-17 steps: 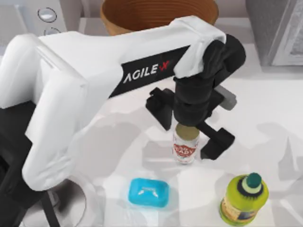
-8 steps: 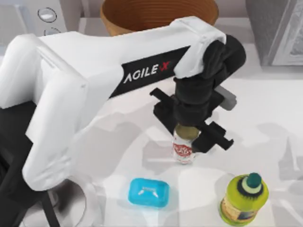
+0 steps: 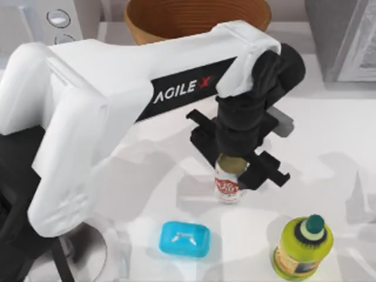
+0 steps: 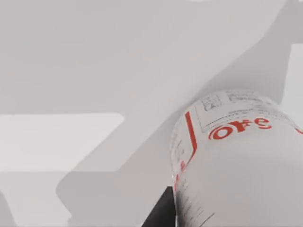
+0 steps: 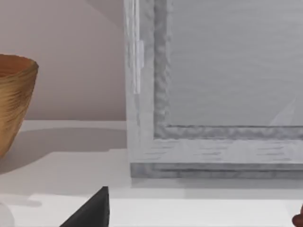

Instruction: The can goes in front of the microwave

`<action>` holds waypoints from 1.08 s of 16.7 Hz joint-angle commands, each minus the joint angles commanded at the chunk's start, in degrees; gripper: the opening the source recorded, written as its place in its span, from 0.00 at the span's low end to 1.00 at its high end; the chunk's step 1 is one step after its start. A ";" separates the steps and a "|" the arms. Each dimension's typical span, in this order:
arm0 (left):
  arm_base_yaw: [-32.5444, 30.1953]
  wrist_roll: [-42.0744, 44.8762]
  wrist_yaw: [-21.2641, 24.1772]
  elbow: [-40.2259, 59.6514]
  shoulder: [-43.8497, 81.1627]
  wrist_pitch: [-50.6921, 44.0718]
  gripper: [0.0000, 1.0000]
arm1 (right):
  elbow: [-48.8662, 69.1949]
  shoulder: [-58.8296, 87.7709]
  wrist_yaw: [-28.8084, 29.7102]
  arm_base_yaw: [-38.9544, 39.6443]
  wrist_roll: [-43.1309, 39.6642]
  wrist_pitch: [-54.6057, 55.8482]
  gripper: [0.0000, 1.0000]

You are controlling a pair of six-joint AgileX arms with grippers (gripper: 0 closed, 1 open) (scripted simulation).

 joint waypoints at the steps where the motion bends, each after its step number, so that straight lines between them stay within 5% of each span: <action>1: 0.00 0.00 0.00 0.00 0.00 0.00 0.00 | 0.00 0.00 0.00 0.00 0.00 0.00 1.00; 18: 1.91 0.76 -0.02 7.45 -0.62 -8.50 0.00 | 0.00 0.00 0.00 0.00 0.00 0.00 1.00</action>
